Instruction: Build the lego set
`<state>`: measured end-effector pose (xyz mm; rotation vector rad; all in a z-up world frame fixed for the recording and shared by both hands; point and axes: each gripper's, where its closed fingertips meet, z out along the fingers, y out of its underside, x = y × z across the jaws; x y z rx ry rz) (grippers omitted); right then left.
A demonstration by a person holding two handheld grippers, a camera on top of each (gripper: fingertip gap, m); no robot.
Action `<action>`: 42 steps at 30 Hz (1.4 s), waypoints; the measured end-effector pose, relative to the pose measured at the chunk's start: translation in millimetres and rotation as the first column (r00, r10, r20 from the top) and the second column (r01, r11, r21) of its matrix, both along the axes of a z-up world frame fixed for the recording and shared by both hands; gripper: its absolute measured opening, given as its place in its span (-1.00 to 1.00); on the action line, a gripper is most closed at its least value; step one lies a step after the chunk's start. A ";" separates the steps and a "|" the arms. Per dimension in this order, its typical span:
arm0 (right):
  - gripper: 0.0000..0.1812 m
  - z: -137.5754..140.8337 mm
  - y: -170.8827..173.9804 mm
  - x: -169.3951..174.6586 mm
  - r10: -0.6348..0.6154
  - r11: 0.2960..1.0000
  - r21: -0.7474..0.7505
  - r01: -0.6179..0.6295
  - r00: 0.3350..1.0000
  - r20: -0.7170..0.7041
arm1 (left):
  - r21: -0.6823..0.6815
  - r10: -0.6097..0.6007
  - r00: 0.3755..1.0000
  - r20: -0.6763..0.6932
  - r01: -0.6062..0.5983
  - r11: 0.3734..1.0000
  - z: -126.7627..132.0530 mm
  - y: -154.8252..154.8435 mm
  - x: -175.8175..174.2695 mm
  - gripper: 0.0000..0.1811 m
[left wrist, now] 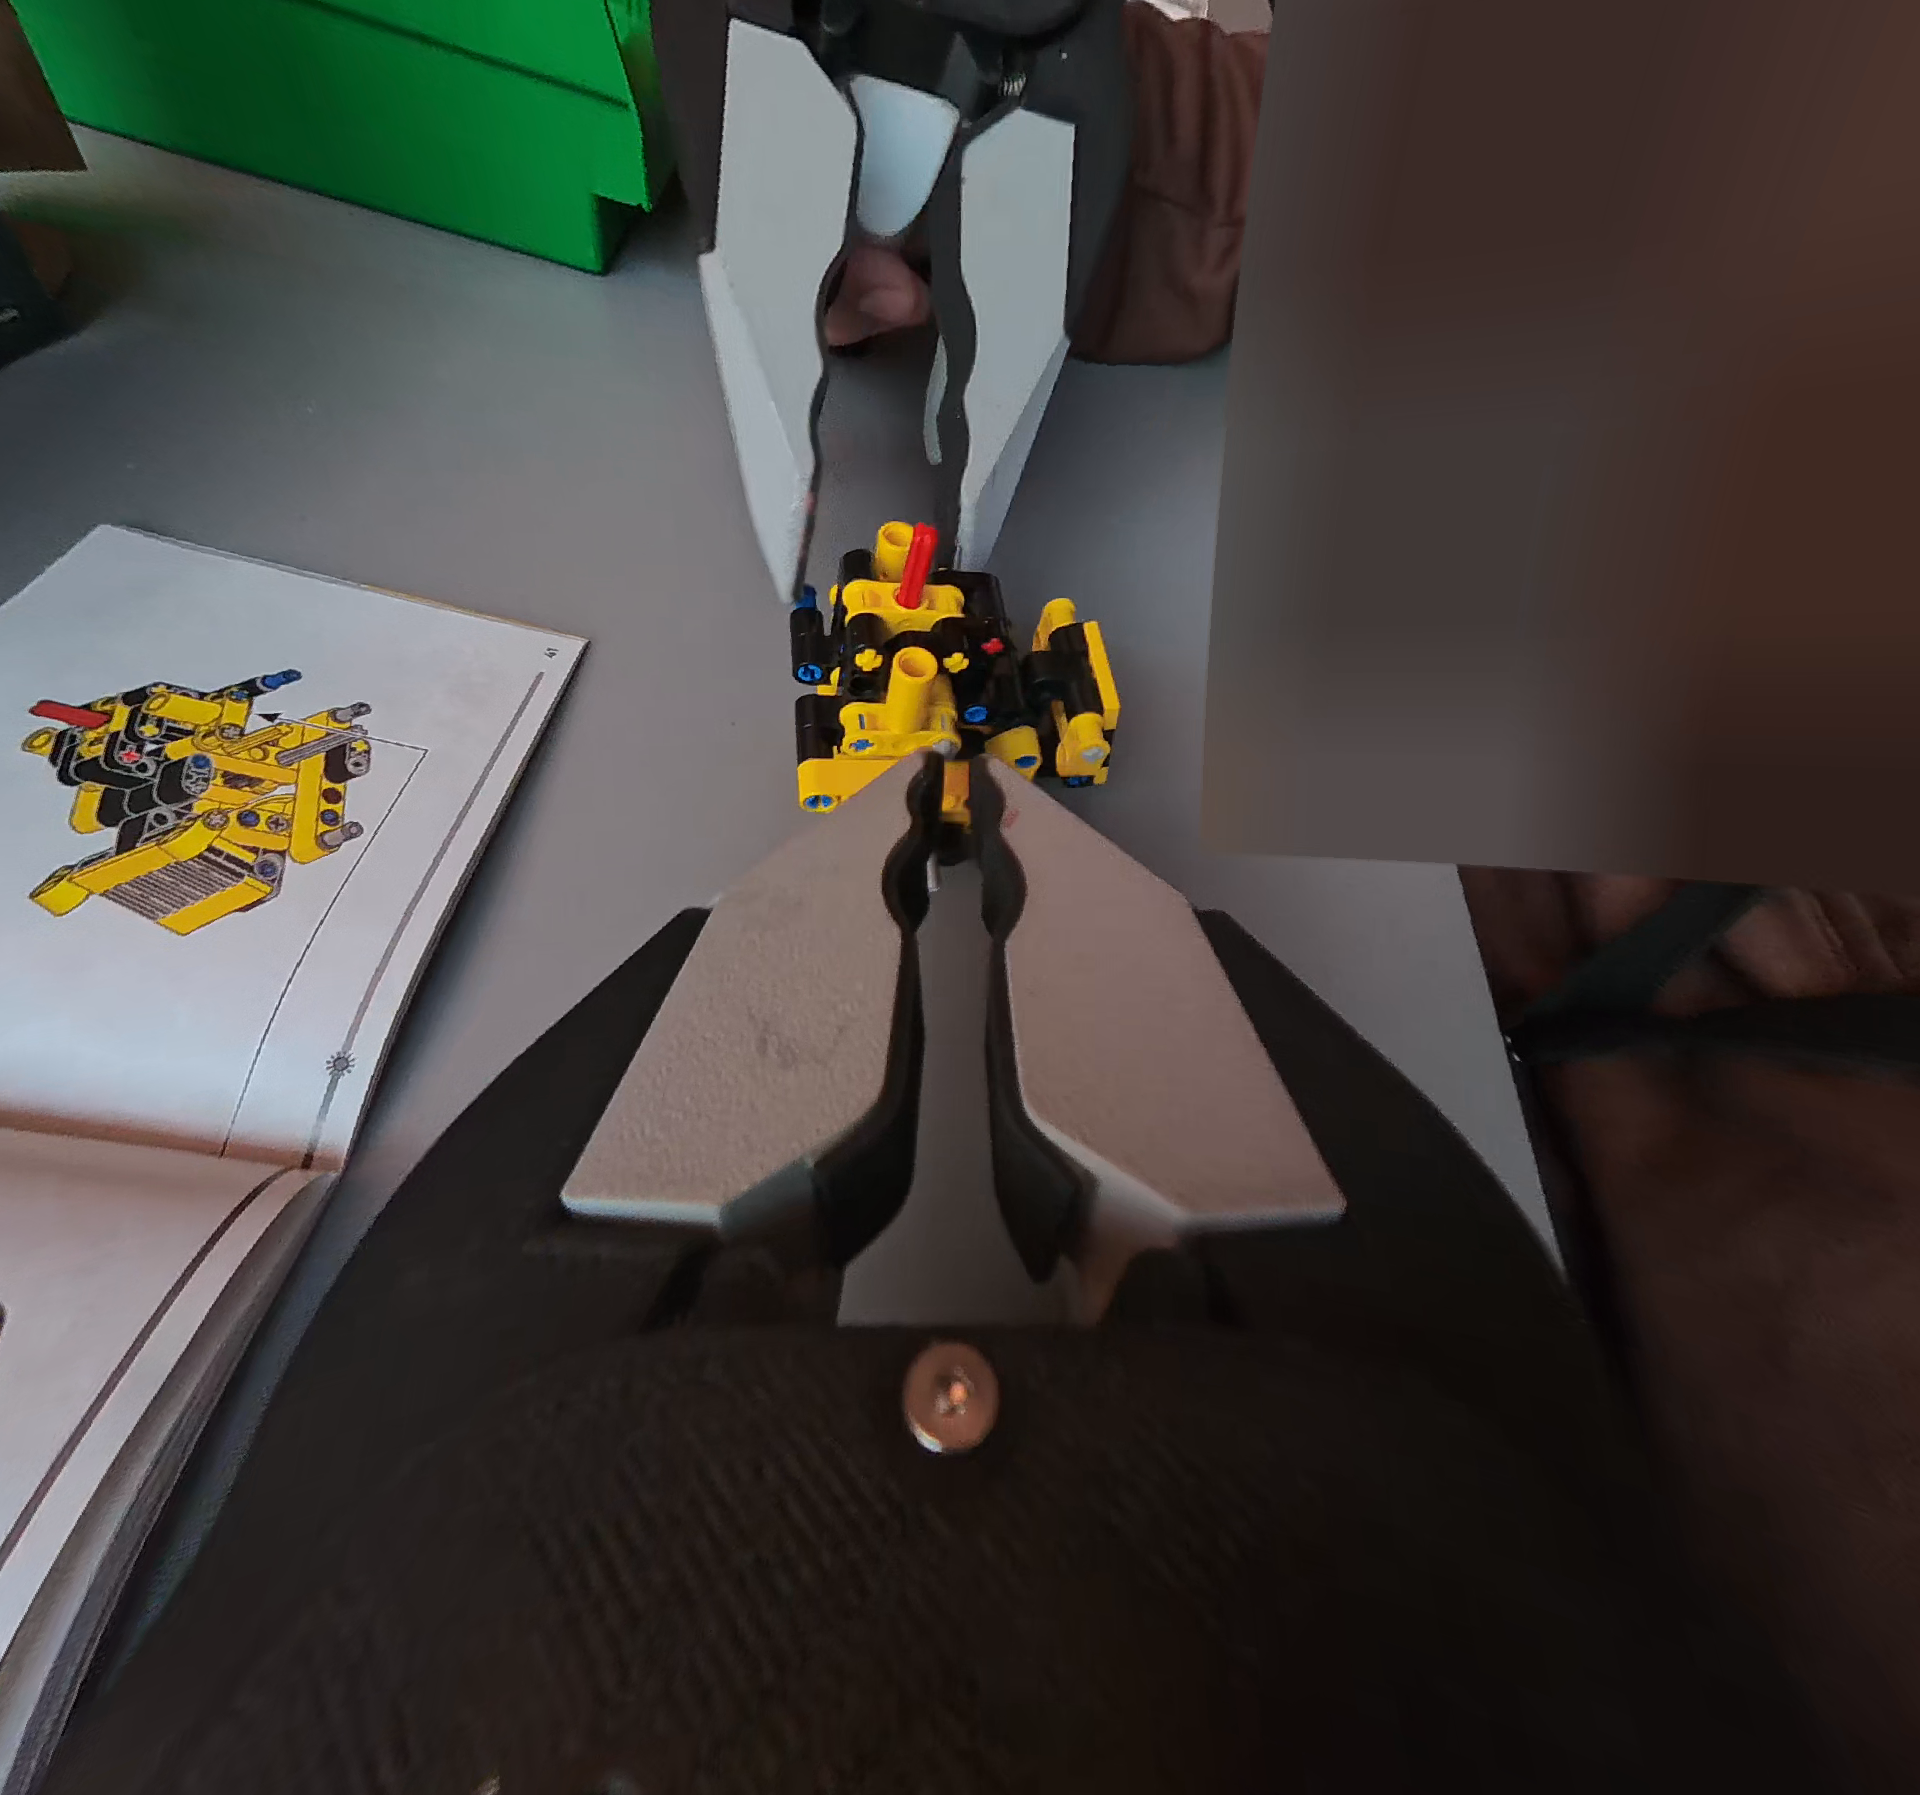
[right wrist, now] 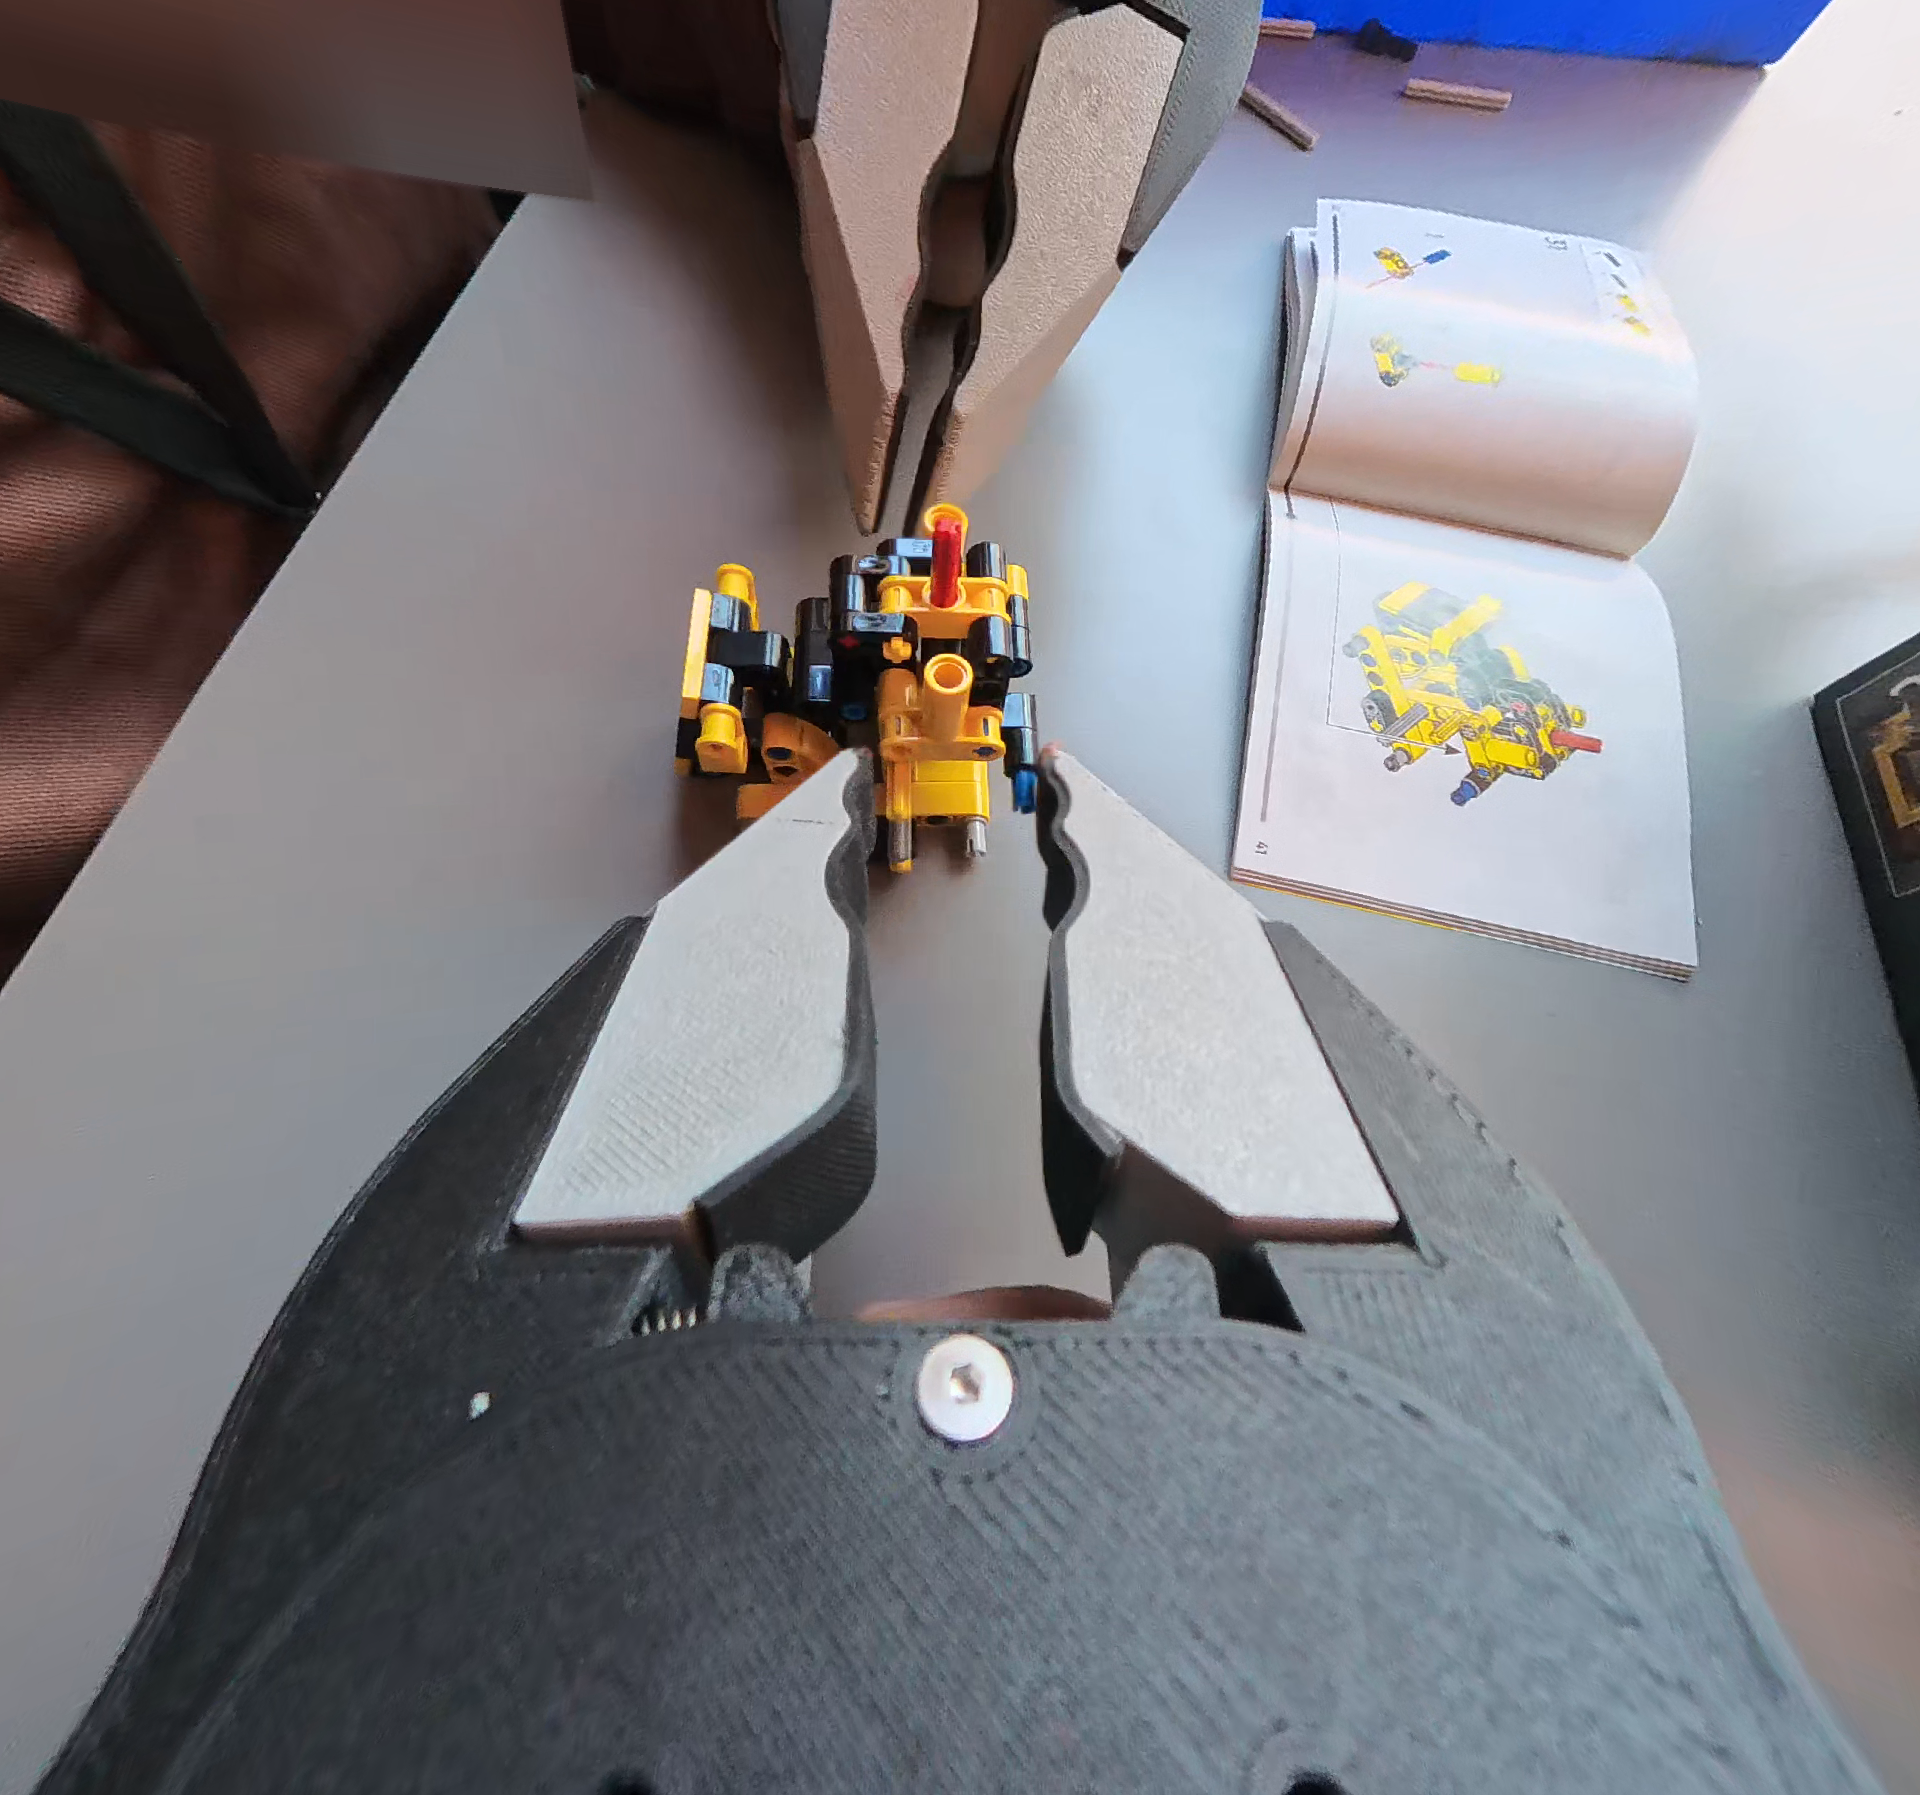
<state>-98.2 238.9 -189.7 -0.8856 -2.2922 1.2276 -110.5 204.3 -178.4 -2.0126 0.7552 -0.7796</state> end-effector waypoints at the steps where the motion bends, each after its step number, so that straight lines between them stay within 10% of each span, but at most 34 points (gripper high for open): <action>1: -0.69 -1.4 0.1 -1.1 -0.002 1.000 0.000 0.002 1.000 0.001 | -0.003 -0.001 1.000 -0.002 0.001 1.000 -0.6 0.0 1.6 -0.98; 42: -0.79 1.9 -9.6 7.5 0.086 0.995 -0.051 -0.085 0.996 0.009 | -0.033 -0.038 0.998 -0.045 0.036 0.999 -8.0 1.4 6.2 -1.00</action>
